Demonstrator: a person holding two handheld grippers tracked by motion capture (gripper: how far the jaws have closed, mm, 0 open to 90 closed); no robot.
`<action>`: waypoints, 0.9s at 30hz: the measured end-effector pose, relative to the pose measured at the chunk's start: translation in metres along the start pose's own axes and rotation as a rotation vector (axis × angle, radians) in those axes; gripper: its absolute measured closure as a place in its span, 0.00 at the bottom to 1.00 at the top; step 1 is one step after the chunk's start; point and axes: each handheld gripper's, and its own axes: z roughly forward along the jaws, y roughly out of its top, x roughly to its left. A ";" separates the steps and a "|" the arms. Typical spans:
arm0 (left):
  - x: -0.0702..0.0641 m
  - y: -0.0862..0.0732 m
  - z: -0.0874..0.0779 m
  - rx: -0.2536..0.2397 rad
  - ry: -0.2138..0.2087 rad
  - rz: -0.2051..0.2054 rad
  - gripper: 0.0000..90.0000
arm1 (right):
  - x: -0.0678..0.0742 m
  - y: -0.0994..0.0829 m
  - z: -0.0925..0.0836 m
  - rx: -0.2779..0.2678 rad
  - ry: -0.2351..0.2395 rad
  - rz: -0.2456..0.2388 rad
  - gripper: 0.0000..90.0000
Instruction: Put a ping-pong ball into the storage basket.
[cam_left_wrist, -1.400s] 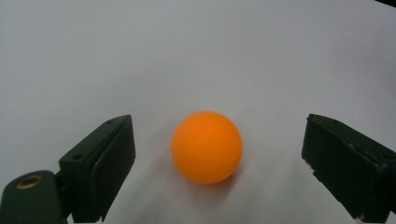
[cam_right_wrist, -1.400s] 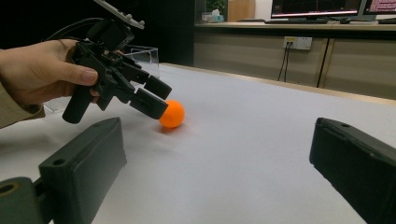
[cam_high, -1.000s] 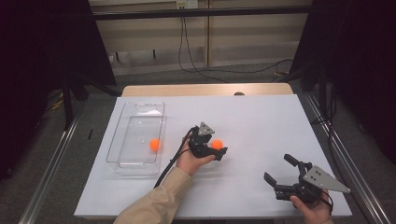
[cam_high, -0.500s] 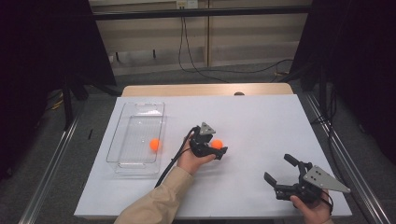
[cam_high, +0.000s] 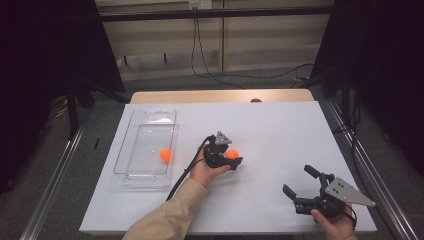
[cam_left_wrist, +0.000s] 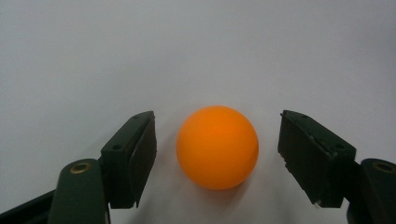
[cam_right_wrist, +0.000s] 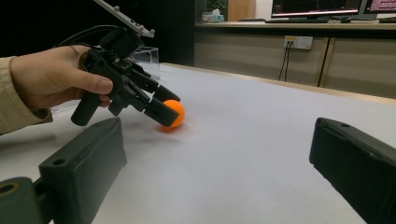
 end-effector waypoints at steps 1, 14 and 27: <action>0.000 0.000 0.000 0.000 0.002 0.002 0.33 | 0.000 0.000 0.000 0.000 0.000 -0.001 0.03; 0.002 -0.001 0.005 0.025 0.003 0.012 0.41 | 0.000 0.000 0.000 0.000 -0.001 0.001 0.03; 0.003 -0.002 0.007 0.024 -0.004 0.007 0.48 | 0.000 0.000 0.000 0.001 -0.002 0.002 0.03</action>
